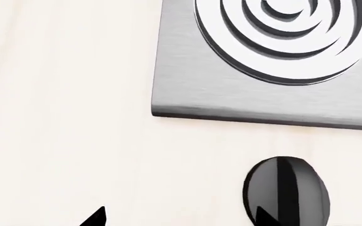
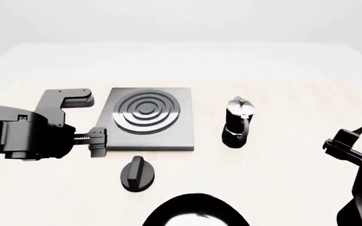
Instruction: Turn on the stove and put the frying pan on it.
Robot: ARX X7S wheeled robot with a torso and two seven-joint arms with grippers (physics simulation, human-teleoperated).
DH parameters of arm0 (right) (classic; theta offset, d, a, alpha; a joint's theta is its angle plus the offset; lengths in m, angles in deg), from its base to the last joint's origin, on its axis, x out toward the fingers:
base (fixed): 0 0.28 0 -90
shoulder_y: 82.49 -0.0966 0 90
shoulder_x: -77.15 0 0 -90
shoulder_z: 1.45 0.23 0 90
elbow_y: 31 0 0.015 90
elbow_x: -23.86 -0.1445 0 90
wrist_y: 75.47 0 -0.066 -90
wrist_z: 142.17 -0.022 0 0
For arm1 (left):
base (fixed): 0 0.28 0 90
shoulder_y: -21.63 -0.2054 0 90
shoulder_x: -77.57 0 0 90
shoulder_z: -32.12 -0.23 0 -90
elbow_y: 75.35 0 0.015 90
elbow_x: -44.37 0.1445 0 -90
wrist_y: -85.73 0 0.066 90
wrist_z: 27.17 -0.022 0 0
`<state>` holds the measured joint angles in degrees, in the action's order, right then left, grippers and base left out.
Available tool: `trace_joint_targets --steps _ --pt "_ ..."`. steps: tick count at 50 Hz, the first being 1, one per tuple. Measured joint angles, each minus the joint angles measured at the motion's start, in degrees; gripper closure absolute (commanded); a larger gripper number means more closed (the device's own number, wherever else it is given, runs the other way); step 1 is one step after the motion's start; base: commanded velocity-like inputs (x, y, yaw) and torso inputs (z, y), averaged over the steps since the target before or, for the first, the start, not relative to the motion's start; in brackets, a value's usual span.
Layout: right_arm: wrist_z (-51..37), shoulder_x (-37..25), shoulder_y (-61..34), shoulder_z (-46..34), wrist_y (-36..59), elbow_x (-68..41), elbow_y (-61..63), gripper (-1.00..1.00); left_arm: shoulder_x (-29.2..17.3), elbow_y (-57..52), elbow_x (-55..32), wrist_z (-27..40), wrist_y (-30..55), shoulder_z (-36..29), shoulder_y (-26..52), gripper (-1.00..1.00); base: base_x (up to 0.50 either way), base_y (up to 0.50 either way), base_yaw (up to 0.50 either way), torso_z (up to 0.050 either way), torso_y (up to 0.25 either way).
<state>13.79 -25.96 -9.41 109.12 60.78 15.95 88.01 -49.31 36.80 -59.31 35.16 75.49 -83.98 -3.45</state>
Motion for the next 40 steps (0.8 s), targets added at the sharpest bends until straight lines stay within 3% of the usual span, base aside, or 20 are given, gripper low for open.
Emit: trace_joint_targets --steps 19,40 --pt "-0.3 -0.3 0.1 -0.3 0.0 -0.4 0.1 -1.0 0.5 2.9 8.6 -11.0 -2.0 -3.6 -1.0 -1.0 0.0 0.0 0.0 0.0 0.0" --pt "-0.7 -0.5 0.1 -0.8 -0.1 -0.7 -0.3 -1.0 1.5 4.7 13.4 -18.3 -3.6 -6.9 -1.9 -1.0 0.0 0.0 0.0 0.0 0.0"
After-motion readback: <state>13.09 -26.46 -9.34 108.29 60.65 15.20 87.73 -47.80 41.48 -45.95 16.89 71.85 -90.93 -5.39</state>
